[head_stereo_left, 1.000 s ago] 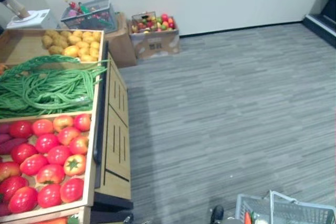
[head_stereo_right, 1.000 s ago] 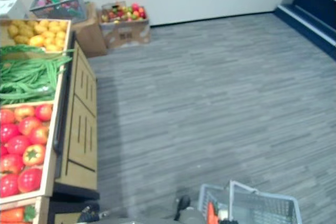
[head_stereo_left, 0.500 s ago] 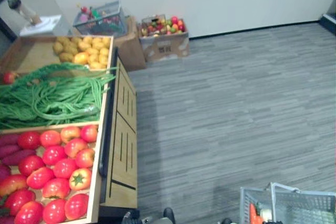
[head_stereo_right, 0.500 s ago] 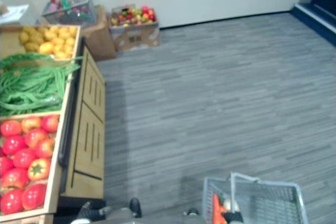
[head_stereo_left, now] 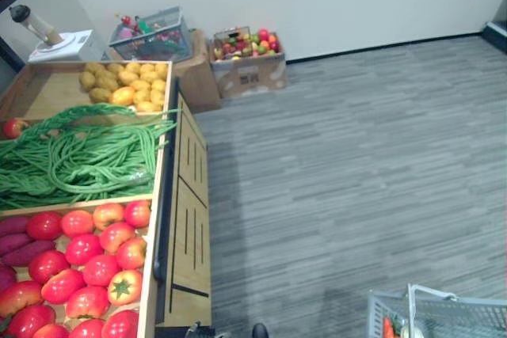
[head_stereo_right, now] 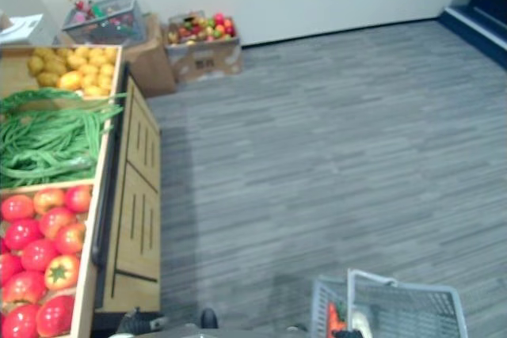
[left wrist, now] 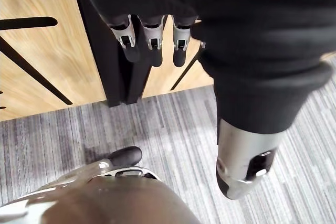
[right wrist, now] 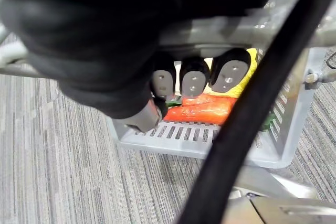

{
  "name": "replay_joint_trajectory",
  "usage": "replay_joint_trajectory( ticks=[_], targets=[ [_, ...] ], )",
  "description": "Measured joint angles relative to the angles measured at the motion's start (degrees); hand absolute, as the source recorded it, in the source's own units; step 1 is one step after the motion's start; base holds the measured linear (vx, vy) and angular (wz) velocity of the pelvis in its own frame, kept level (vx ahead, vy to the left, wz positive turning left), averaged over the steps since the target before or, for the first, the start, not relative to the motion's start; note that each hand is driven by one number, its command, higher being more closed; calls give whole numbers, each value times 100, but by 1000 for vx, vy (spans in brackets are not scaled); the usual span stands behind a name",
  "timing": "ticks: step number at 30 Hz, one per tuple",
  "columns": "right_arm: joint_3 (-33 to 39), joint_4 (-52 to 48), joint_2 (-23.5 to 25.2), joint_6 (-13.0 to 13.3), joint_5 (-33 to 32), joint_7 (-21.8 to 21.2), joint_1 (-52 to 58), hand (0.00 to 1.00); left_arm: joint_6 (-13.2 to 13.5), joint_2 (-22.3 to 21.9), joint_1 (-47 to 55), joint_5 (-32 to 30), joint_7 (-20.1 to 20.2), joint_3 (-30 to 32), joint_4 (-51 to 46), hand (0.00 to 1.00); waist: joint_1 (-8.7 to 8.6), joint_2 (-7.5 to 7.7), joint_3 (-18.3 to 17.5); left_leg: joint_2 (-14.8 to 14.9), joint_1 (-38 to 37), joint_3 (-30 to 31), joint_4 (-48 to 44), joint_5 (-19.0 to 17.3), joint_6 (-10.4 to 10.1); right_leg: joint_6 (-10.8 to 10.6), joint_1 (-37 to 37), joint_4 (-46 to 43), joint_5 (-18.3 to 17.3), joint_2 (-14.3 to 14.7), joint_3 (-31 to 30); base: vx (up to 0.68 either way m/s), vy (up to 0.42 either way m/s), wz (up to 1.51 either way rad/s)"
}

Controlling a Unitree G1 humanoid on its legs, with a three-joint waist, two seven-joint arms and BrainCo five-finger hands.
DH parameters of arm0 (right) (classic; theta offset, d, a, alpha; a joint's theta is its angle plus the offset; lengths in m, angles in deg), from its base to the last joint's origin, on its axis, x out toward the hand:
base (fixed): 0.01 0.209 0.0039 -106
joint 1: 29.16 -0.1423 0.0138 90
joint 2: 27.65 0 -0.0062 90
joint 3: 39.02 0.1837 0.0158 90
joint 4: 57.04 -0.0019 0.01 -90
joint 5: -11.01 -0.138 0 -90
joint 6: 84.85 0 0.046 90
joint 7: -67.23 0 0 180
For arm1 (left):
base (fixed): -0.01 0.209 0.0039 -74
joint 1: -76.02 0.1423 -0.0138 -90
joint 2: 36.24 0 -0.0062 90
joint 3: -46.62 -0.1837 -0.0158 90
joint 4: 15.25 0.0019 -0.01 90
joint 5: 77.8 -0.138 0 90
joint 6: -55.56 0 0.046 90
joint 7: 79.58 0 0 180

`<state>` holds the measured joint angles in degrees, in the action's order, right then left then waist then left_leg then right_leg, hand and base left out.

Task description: Pick vegetable in the basket

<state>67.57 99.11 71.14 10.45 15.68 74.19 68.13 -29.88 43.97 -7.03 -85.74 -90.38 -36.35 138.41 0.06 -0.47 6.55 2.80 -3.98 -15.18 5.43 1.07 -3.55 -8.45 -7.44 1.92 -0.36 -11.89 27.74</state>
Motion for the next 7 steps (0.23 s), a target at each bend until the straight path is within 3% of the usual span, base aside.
replay_joint_trajectory(
  ticks=[7],
  targets=[
    [-19,42,37,-1,4,0,78,100,31,22,11,106,8,5,92,0,4,35,-84,-60,8,179,35,43,35,-28,-90,-11,-43,-40,165,-17,0,12]
  ],
)
